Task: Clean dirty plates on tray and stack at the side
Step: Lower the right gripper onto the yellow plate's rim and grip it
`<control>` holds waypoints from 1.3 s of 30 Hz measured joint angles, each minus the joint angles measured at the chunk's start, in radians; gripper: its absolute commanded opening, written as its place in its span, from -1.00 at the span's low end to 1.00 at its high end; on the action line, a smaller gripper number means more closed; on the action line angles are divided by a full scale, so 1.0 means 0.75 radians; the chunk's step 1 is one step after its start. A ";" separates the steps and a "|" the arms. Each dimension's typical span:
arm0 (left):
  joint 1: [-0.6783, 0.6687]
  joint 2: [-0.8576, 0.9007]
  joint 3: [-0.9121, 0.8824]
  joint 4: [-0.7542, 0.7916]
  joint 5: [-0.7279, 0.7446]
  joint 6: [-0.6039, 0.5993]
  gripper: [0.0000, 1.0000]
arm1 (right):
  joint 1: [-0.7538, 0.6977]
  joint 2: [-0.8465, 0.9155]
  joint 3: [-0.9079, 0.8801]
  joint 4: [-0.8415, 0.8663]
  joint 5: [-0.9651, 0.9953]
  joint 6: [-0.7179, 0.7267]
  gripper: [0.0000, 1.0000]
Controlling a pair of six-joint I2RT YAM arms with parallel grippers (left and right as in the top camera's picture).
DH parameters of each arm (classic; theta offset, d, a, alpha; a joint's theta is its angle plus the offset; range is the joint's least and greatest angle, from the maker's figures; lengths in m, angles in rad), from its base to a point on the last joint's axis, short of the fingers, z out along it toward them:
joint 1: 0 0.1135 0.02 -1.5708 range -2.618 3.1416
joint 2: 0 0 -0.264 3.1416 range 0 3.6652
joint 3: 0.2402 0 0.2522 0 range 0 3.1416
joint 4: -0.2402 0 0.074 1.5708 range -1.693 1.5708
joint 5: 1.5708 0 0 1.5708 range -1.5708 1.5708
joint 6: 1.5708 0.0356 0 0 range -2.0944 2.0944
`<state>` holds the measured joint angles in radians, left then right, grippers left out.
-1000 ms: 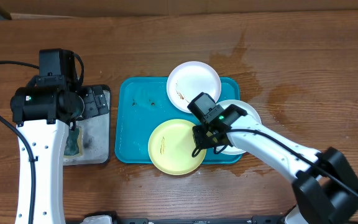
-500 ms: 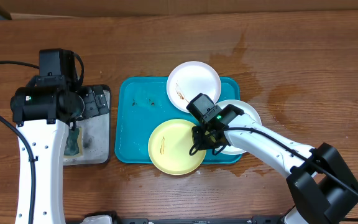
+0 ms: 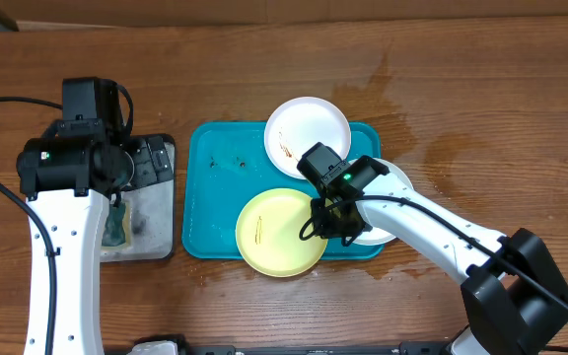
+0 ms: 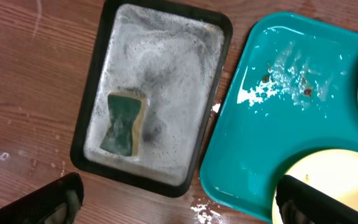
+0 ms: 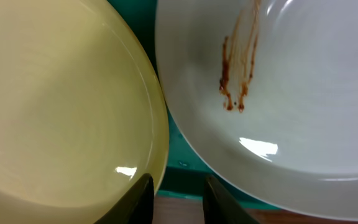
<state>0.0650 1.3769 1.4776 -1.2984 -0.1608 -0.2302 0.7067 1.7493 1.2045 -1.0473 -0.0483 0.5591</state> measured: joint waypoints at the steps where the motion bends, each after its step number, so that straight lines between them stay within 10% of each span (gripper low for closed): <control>1: 0.000 0.000 0.000 -0.004 0.000 -0.001 1.00 | 0.000 0.001 -0.001 -0.011 -0.007 0.017 -0.44; 24: -0.001 0.000 0.000 -0.008 0.000 0.000 0.99 | 0.004 0.001 -0.134 0.226 -0.160 0.197 -0.85; 39: -0.001 0.000 0.000 -0.009 0.001 -0.001 1.00 | 0.078 0.001 -0.134 0.435 -0.123 0.203 -0.21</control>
<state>0.0647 1.3769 1.4776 -1.3048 -0.1604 -0.2306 0.7654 1.7496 1.1038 -0.7212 -0.1406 0.7116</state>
